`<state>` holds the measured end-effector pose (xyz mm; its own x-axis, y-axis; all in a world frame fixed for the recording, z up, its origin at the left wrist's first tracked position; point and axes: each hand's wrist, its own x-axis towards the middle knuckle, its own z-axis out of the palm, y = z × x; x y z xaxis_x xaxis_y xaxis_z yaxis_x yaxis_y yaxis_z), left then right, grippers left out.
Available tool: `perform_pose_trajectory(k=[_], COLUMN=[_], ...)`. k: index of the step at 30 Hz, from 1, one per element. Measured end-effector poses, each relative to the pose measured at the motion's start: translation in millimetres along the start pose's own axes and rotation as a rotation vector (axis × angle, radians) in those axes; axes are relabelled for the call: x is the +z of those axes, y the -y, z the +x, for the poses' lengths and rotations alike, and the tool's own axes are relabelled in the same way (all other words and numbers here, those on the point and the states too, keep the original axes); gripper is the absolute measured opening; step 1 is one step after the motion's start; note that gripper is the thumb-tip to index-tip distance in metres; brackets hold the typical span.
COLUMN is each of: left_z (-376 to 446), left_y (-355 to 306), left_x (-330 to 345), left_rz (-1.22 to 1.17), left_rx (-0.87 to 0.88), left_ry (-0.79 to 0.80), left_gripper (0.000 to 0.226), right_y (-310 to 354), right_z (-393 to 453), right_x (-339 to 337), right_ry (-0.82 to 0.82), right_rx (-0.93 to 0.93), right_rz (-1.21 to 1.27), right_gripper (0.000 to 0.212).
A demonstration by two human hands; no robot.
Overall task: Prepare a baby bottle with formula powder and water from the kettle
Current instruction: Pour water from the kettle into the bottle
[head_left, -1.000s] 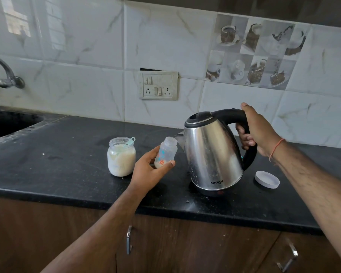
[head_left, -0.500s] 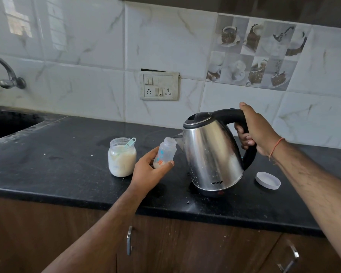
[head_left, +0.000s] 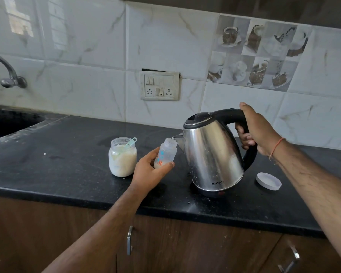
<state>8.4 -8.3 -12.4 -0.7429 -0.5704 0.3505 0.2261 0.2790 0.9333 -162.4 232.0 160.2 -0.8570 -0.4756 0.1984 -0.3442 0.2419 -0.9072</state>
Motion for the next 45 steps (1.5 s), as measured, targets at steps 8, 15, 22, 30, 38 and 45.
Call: perform_pose_trajectory(k=[8, 15, 22, 30, 38, 45], left_z=[-1.8, -2.1, -2.7, 0.3, 0.6, 0.2], left_y=[-4.8, -5.6, -5.7, -1.3, -0.7, -1.7], left_x=[1.7, 2.2, 1.9, 1.0, 1.1, 1.0], left_rz=[-0.032, -0.034, -0.059, -0.044, -0.047, -0.053], left_rx=[-0.001, 0.000, -0.007, -0.012, -0.007, -0.002], left_ry=[-0.013, -0.012, 0.000, 0.002, 0.005, 0.004], left_gripper=[0.035, 0.035, 0.036, 0.038, 0.035, 0.035], right_y=[1.3, 0.8, 1.3, 1.8, 2.4, 2.9], right_z=[1.5, 1.0, 0.0, -0.9, -0.9, -0.9], right_x=[1.3, 1.3, 1.2, 1.7, 2.4, 2.6], right_ry=[0.000, -0.006, -0.003, -0.002, -0.010, -0.009], right_rx=[0.003, 0.001, -0.003, -0.006, -0.001, -0.004], right_rz=[-0.006, -0.008, -0.011, -0.007, -0.010, -0.015], right_gripper=[0.071, 0.072, 0.072, 0.072, 0.072, 0.072])
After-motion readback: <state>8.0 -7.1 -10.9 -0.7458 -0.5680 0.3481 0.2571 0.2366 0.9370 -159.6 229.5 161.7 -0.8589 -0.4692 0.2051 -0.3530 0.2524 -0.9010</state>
